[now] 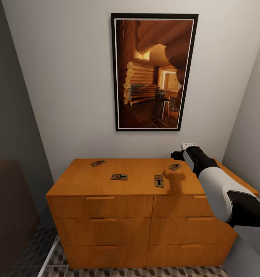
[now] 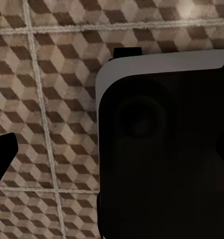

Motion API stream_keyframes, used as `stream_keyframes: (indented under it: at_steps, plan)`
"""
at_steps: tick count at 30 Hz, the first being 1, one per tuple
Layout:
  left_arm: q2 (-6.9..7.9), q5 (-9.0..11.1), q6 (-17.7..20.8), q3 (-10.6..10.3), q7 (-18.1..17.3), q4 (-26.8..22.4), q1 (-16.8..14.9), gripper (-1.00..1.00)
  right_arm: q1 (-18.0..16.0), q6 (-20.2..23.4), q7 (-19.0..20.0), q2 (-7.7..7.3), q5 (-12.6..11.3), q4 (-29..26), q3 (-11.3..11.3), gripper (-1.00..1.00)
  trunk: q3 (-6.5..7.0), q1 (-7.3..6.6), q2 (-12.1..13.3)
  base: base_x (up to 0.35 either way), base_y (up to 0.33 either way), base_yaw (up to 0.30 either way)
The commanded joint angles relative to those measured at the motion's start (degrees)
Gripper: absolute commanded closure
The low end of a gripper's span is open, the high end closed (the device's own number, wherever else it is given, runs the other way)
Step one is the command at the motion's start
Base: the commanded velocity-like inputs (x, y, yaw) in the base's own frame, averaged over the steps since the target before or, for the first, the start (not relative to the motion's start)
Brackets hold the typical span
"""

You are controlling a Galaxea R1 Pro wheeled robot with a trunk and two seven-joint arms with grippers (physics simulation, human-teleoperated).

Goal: Take the four mousetraps from the cabinet in the bathroom and place them on the bathroom floor. Make sure all four end up on the same floor surface, and ensure that at least two of them are either under or directly next to the same bathroom sink.

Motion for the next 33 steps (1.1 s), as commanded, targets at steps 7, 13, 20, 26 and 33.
stream_keyframes:
  at_steps: [7,13,20,26,33]
  plan:
    - [-0.02,0.0,-0.3,-0.2,0.1,0.2,-0.1,-1.0,0.0,0.3,0.1,0.05,0.6,0.0,-0.4,-1.0,-0.06,0.0,0.0,0.004,0.0,0.0]
    - [0.0,0.0,-0.3,-0.2,0.1,0.2,-0.1,-1.0,0.0,0.3,0.0,-0.01,0.6,0.0,-0.4,-1.0,-0.06,0.0,0.0,0.052,0.0,0.0]
    - [-0.03,0.0,-0.3,-0.2,0.1,0.2,-0.1,-1.0,0.0,0.3,0.0,-0.03,0.6,0.0,-0.4,-1.0,-0.06,0.0,0.0,0.106,0.0,0.0]
    - [-0.02,0.0,-0.4,-0.2,0.1,0.2,-0.1,-1.0,0.0,0.2,0.0,-0.01,0.6,0.4,-0.4,-1.0,-0.06,0.0,0.0,0.095,0.0,0.0]
    - [-0.02,0.0,-0.4,-0.2,0.1,0.2,-0.1,-1.0,0.0,0.0,0.0,-0.01,0.6,1.5,-0.4,-1.0,-0.06,0.0,0.0,0.012,0.0,0.0]
